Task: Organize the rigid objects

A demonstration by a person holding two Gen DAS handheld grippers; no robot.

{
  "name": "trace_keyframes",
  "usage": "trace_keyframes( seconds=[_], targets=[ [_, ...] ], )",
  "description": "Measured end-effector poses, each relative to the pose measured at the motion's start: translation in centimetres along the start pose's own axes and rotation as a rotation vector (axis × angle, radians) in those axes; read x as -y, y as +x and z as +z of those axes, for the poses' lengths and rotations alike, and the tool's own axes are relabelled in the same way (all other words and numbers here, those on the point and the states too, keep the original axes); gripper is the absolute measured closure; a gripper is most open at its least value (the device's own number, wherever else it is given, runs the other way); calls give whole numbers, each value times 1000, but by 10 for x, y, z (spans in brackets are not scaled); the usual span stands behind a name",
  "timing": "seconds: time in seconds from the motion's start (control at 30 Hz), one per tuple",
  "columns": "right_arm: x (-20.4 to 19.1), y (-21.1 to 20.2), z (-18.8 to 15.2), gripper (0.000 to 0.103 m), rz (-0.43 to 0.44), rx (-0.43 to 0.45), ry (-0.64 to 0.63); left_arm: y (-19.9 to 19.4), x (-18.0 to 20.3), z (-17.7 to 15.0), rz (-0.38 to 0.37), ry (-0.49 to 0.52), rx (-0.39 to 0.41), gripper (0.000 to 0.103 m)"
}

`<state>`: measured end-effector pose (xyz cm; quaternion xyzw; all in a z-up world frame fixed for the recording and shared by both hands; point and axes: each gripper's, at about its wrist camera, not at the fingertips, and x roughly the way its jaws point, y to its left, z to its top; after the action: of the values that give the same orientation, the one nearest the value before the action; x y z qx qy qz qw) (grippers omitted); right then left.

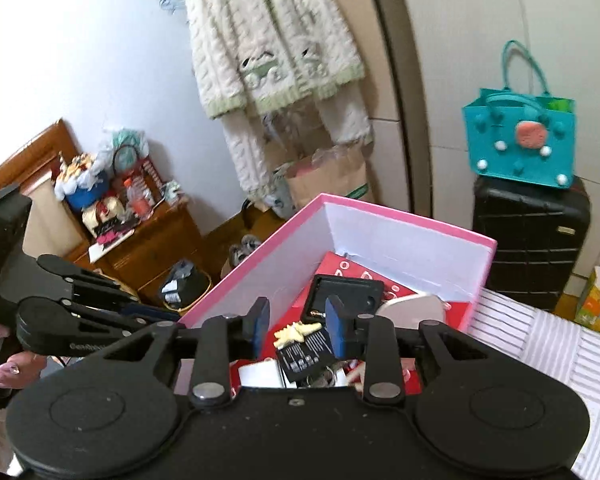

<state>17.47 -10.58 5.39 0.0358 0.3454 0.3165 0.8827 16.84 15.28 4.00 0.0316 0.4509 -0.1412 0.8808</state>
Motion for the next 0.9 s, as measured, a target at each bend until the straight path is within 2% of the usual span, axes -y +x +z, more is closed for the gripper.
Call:
trace_keyframes(
  seconds=[0.13, 0.33, 0.5, 0.53, 0.6, 0.63, 0.67, 0.7, 0.77, 0.9],
  targets=[
    [-3, -20, -10, 67, -30, 16, -2, -14, 10, -6, -6, 7, 12, 92],
    [-15, -57, -26, 60, -46, 46, -37, -32, 29, -15, -10, 20, 22, 91],
    [-20, -73, -41, 56, -68, 22, -49, -44, 49, -23, -14, 26, 16, 90],
    [-20, -75, -45, 52, -84, 8, -46, -45, 53, -24, -15, 24, 6, 90],
    [-20, -83, -50, 29, -115, -9, -38, -47, 61, -28, -9, 26, -22, 87],
    [-20, -86, -52, 12, -141, -16, -21, -48, 64, -30, -10, 25, -32, 83],
    [-21, -91, -56, 2, -177, -22, 2, -49, 67, -32, -11, 25, -40, 77],
    [-22, -97, -61, 1, -210, -18, 18, -50, 72, -34, -13, 26, -46, 74],
    [-23, -110, -68, 1, -255, 6, 31, -51, 79, -38, -15, 26, -43, 60],
    [-20, -135, -83, 1, -255, 50, 70, -53, 93, -44, -43, 15, -42, 43]
  ],
)
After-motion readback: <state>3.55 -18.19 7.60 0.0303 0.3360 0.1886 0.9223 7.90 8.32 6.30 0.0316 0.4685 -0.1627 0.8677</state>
